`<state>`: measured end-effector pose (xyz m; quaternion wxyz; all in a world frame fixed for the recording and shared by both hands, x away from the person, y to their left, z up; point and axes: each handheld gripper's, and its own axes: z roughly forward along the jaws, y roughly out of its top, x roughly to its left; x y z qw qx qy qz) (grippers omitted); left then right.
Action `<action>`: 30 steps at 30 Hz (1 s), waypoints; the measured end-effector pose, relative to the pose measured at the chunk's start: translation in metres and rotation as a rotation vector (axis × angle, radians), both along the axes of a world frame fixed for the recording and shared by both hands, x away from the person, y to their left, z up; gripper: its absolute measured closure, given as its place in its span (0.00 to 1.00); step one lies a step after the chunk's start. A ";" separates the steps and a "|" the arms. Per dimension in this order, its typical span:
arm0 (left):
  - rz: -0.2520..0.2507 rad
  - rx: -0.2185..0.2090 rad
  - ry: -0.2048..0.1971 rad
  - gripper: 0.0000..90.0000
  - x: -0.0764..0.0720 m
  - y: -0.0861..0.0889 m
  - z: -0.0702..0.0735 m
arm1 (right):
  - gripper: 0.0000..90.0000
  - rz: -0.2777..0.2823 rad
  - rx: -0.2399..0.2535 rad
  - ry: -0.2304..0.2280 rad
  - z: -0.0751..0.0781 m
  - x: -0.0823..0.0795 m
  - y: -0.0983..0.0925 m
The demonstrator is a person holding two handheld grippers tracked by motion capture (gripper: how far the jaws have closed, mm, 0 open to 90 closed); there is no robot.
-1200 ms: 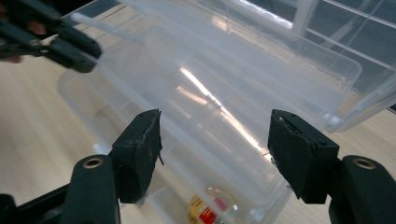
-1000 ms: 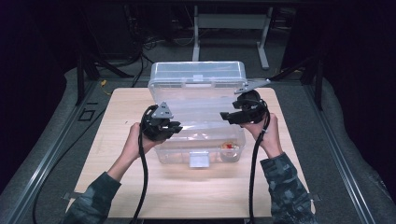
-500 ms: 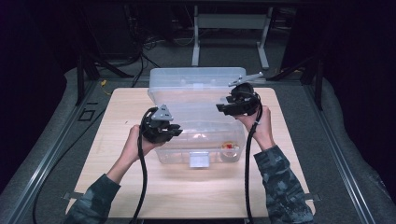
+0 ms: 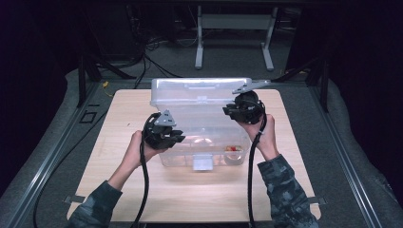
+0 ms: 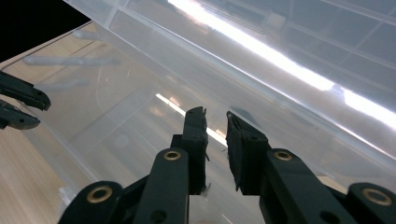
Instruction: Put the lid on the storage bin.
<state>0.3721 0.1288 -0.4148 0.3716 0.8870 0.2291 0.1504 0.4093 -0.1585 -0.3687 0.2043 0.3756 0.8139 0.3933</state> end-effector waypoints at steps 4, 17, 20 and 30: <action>0.013 -0.011 0.011 0.73 -0.004 0.003 0.001 | 0.87 0.002 0.004 0.004 -0.004 -0.003 0.001; 0.058 -0.043 0.044 0.35 -0.022 0.033 0.002 | 0.92 0.005 0.002 0.016 -0.014 -0.014 -0.001; 0.070 -0.056 0.041 0.34 -0.028 0.040 0.000 | 0.92 0.011 0.008 0.013 -0.017 -0.016 -0.002; 0.119 -0.090 0.044 0.28 -0.039 0.066 -0.005 | 0.92 0.011 0.022 0.024 -0.024 -0.025 -0.003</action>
